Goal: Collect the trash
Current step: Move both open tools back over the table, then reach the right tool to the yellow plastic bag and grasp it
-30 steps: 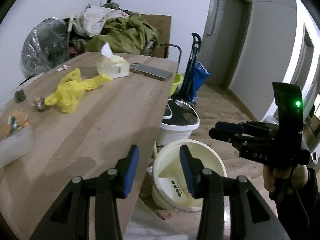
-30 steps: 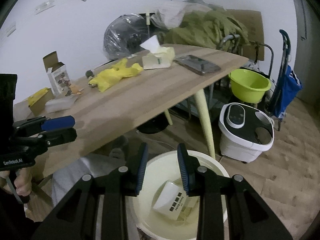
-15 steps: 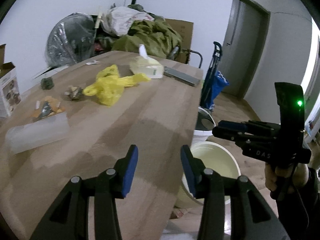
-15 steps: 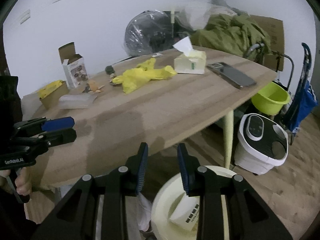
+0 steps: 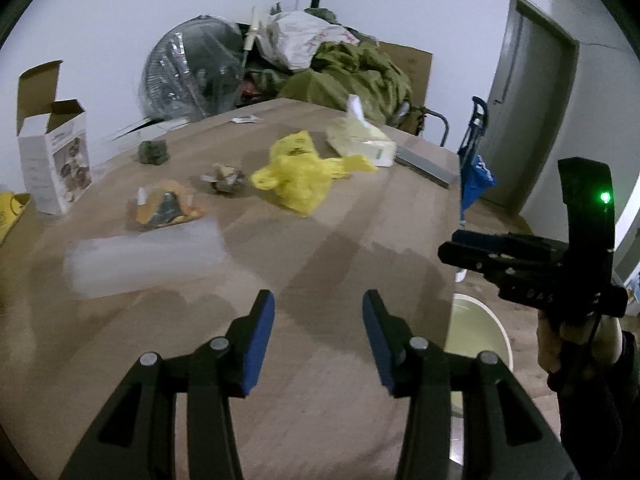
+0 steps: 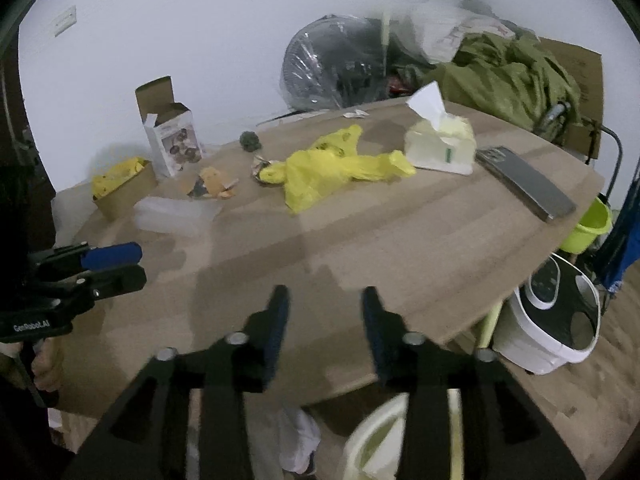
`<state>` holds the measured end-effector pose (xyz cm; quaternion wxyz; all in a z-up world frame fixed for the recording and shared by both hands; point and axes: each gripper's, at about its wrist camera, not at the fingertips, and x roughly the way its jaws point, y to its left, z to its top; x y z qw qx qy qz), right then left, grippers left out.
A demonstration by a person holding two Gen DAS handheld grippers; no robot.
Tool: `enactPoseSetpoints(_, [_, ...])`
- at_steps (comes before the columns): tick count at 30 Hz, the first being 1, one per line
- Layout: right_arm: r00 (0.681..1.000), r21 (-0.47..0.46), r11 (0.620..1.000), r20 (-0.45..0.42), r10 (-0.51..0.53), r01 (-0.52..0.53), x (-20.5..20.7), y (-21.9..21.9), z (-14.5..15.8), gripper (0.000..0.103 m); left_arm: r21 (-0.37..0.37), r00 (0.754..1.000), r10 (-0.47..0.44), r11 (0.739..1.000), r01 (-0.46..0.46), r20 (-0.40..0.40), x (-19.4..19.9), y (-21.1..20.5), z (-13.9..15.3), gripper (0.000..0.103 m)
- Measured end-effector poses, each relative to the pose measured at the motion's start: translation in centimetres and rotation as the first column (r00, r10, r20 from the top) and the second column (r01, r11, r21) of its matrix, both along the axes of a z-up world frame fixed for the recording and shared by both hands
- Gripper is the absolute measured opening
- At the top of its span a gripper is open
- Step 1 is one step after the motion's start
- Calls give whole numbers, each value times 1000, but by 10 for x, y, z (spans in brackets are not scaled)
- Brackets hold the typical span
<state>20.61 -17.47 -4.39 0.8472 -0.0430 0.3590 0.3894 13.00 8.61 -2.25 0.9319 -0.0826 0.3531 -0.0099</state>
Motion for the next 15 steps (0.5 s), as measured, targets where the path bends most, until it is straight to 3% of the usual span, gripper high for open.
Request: enactPoseSetpoints(15, [999,26,999,-22,47,-46,41,56,11,43,41,996,69,997,-67,-49,13,62,4,48])
